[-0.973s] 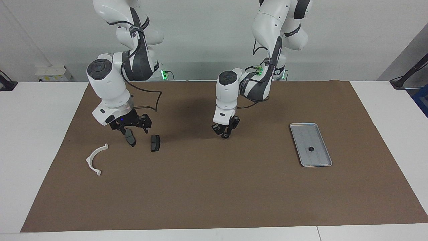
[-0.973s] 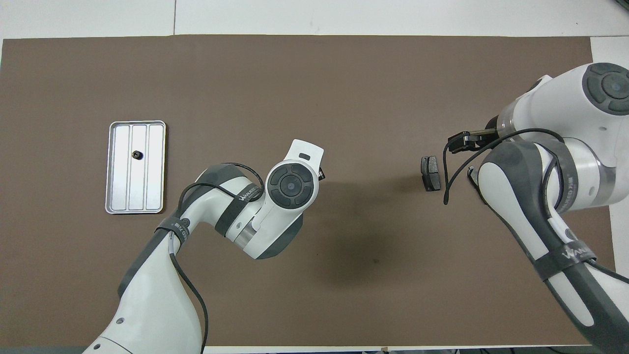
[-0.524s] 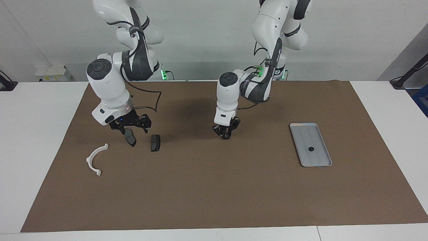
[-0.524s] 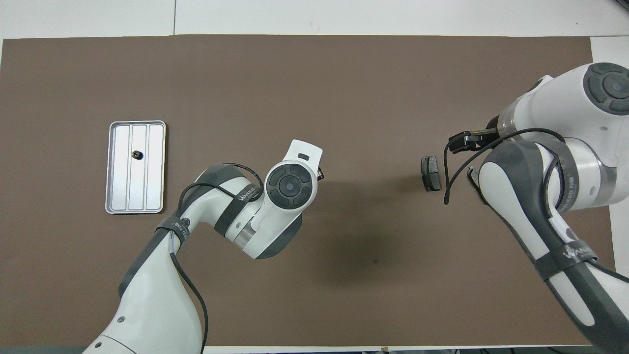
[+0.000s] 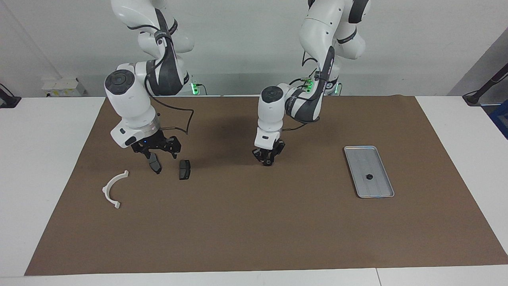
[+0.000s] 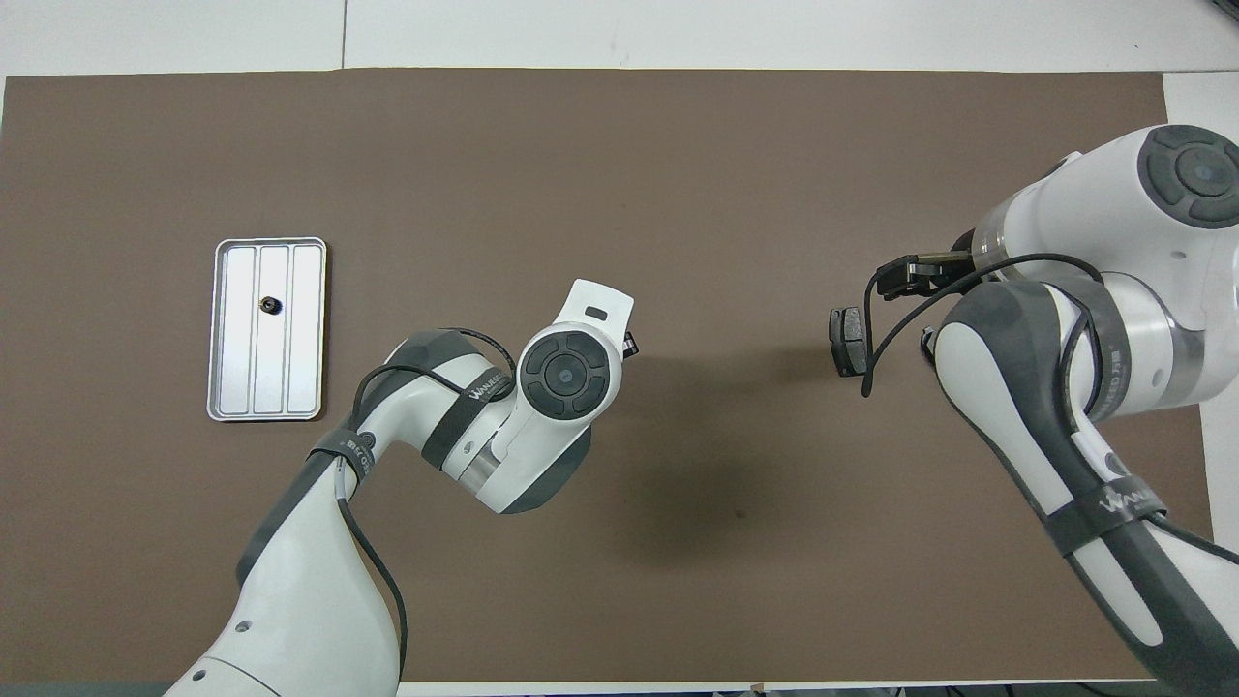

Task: Place bearing gear from tray to pile

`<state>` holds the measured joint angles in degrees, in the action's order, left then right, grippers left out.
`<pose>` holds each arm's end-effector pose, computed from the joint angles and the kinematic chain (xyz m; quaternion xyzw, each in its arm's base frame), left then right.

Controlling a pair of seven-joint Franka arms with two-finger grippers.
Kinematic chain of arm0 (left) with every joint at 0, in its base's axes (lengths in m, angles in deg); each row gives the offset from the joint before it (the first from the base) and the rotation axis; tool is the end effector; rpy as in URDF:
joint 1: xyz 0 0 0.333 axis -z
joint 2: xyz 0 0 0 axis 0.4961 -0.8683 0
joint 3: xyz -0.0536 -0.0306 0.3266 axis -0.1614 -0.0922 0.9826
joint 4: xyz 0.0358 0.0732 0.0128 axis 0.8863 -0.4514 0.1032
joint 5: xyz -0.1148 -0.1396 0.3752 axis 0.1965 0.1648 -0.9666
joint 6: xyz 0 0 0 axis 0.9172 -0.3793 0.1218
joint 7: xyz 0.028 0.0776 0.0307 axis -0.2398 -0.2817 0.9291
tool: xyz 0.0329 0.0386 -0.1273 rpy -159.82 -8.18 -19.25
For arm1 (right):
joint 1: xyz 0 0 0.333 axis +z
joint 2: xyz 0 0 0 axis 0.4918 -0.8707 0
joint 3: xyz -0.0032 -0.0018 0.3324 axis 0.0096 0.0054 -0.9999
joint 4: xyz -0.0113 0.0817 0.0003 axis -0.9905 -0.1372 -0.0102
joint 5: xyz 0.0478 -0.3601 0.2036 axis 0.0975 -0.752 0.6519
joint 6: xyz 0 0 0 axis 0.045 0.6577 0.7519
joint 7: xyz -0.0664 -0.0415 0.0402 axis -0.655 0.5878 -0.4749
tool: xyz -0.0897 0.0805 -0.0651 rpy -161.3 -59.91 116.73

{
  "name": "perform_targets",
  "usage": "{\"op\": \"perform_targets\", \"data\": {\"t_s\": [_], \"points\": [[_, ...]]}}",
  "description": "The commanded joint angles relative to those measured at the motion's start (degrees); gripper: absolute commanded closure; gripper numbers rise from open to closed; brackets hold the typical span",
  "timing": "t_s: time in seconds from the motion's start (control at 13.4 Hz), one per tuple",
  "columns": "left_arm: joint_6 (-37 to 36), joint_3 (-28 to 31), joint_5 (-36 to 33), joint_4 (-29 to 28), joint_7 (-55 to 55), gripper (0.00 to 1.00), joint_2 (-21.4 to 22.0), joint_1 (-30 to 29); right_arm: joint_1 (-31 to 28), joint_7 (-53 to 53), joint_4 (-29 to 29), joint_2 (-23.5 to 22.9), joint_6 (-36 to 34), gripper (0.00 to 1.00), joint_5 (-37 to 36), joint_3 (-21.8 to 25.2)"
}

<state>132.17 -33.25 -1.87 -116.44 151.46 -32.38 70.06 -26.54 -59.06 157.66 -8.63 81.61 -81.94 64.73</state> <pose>0.5047 -0.4179 0.2643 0.9821 0.1755 0.0653 0.0182 0.6148 0.0701 0.4056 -0.9995 0.0308 -0.0031 0.0039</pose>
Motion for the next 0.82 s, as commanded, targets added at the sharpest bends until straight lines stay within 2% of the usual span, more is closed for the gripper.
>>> {"op": "perform_targets", "data": {"t_s": [0.0, 0.15, 0.3, 0.37, 0.52, 0.6, 0.75], "points": [[2.57, 0.57, -1.51, -1.83, 1.14, 1.00, 0.40, 0.28, 2.26, 4.85, 0.84, 0.79, 0.27, 0.00, -0.13, -0.25], [3.10, 0.57, -1.51, -2.09, 0.97, 1.00, 0.40, 0.19, 3.75, 6.70, 0.84, 0.79, 0.36, 0.00, -0.13, -0.25], [2.84, 0.57, -1.51, -1.92, 0.18, 0.19, 0.49, 0.02, 5.33, 9.69, 0.84, 0.79, 0.44, 0.00, -0.13, -0.25], [2.32, 0.57, -1.51, -1.65, -0.70, 0.02, 0.49, -0.07, 6.12, 11.09, 0.84, 0.71, 0.53, 0.00, -0.13, -0.25], [0.91, 0.92, -1.51, -0.69, -1.14, 0.00, 1.01, -0.42, 6.92, 12.77, 0.84, 0.62, 0.62, 0.00, -0.13, -0.25], [-1.10, 1.01, -1.51, -0.25, -2.19, 0.00, 2.84, -1.73, 7.27, 13.21, 0.84, 0.62, 0.71, 0.00, -0.13, -0.25], [-8.02, 0.31, -0.55, -0.33, -9.89, 0.00, 9.33, -7.77, 9.63, 18.11, 0.84, 0.01, 1.49, 0.00, -0.13, -0.25]]}}
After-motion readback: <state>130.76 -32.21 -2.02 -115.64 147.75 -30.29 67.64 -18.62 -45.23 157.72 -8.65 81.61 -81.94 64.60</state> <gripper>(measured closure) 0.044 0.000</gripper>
